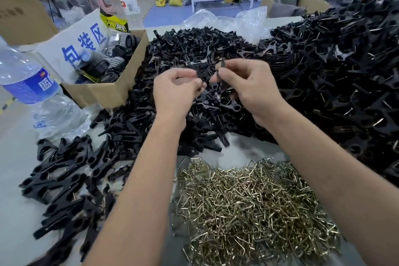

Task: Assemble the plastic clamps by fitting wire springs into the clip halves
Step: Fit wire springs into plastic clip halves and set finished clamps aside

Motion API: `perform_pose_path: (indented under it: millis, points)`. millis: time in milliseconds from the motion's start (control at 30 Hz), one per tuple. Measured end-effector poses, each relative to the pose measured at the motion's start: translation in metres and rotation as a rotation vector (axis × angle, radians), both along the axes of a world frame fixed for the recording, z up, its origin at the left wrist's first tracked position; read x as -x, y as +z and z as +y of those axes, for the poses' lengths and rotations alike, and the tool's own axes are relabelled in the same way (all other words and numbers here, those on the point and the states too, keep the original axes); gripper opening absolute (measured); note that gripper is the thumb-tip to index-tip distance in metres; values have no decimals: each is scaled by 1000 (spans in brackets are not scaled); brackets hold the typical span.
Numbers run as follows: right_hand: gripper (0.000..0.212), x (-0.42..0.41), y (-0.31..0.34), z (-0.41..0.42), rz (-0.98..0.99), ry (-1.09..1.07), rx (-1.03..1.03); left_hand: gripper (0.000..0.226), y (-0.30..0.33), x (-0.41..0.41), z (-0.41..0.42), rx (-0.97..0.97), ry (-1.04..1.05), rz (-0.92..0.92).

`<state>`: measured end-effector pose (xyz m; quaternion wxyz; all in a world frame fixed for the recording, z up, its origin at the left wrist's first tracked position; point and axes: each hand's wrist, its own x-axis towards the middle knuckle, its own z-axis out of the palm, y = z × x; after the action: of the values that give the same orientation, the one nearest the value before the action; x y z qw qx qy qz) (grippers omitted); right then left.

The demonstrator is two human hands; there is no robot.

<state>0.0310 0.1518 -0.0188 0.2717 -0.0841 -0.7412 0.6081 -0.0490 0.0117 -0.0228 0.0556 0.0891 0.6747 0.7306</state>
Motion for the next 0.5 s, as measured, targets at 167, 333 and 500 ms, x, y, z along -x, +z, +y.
perform_pose_path:
  millis: [167,333,500]
  points:
    - [15,-55,-27,-12,-71,82,150,16,-22,-37,-12,66,-139,104]
    - [22,-79,-46,-19,-54,96,225,15,-38,-55,-17,21,-245,129]
    - [28,-79,-55,-22,-37,25,223,20,-42,-57,-18,96,-279,169]
